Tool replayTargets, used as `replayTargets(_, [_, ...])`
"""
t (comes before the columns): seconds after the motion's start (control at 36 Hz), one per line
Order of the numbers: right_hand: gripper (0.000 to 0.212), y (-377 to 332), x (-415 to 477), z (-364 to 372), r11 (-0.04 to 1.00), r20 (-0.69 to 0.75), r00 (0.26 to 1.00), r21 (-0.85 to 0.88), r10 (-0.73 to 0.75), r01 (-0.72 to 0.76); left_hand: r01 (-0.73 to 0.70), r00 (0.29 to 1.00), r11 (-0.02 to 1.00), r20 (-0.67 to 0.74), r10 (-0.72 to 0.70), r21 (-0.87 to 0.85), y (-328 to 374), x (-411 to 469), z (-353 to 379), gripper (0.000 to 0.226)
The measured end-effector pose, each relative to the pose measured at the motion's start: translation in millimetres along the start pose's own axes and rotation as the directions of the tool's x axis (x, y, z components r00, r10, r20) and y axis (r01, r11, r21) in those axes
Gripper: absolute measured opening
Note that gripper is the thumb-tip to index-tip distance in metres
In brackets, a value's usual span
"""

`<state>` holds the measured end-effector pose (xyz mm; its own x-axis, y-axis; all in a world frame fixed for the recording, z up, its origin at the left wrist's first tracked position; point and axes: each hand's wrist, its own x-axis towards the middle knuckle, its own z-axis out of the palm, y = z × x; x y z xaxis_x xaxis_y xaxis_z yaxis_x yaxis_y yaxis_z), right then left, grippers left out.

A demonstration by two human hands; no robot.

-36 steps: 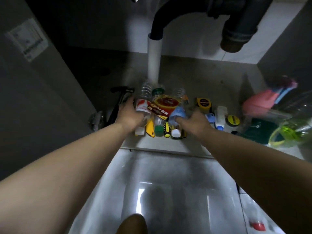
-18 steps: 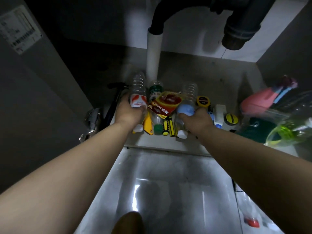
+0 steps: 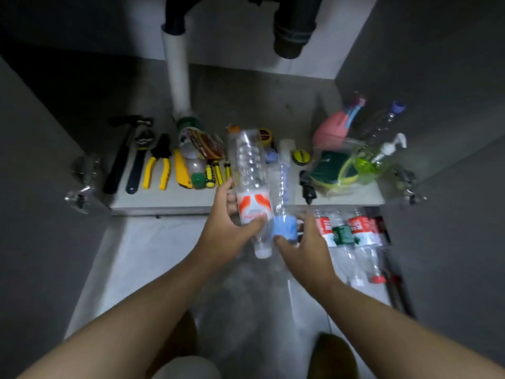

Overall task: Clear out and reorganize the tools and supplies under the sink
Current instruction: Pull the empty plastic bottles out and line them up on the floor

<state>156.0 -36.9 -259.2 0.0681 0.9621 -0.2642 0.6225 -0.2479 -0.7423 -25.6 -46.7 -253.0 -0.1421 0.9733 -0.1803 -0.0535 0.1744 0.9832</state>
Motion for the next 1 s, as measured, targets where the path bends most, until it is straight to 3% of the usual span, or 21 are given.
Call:
replayTargets(0.14, [0.050,64.5,-27.6,-13.7,0.975,0.104,0.983,-0.175,0.154,-0.134,0.179,0.958,0.982,0.219,-0.187,0.054,-43.8,-25.7,18.0,0.101])
replayTargets(0.28, [0.050,99.2,-16.1,-12.6,0.931,0.107,0.960,-0.295,0.257,-0.216,0.272,0.896,0.934,0.293,-0.333,0.232,-93.4,-38.7,20.7,0.095])
replayTargets(0.42, [0.061,104.9,10.1,-5.1,0.887,0.061,0.968,-0.416,0.245,-0.198,0.342,0.888,0.896,0.216,-0.407,0.282,-126.3,-36.1,32.5,0.099])
replayTargets(0.56, [0.070,104.2,28.9,5.9,0.853,-0.012,0.978,-0.486,0.208,-0.187,0.308,0.912,0.885,0.157,-0.379,0.349,-137.3,-18.1,42.3,0.096])
replayTargets(0.69, [0.072,107.0,29.6,10.8,0.825,-0.071,0.994,-0.554,0.086,-0.111,0.316,0.921,0.883,0.112,-0.374,0.348,-140.2,-5.3,54.2,0.085])
replayTargets(0.81, [0.073,112.5,16.5,10.8,0.749,0.113,0.990,-0.648,-0.085,0.139,0.330,0.918,0.867,0.087,-0.387,0.373,-141.8,-1.2,61.9,0.081])
replayTargets(0.89, [0.085,119.6,8.0,10.8,0.697,0.293,0.955,-0.674,-0.050,0.243,0.349,0.914,0.854,0.063,-0.401,0.385,-141.0,1.5,65.4,0.082])
replayTargets(1.0, [0.094,123.4,6.8,9.2,0.666,0.304,0.952,-0.717,0.036,0.204,0.358,0.910,0.851,0.059,-0.410,0.383,-141.3,6.5,68.5,0.082])
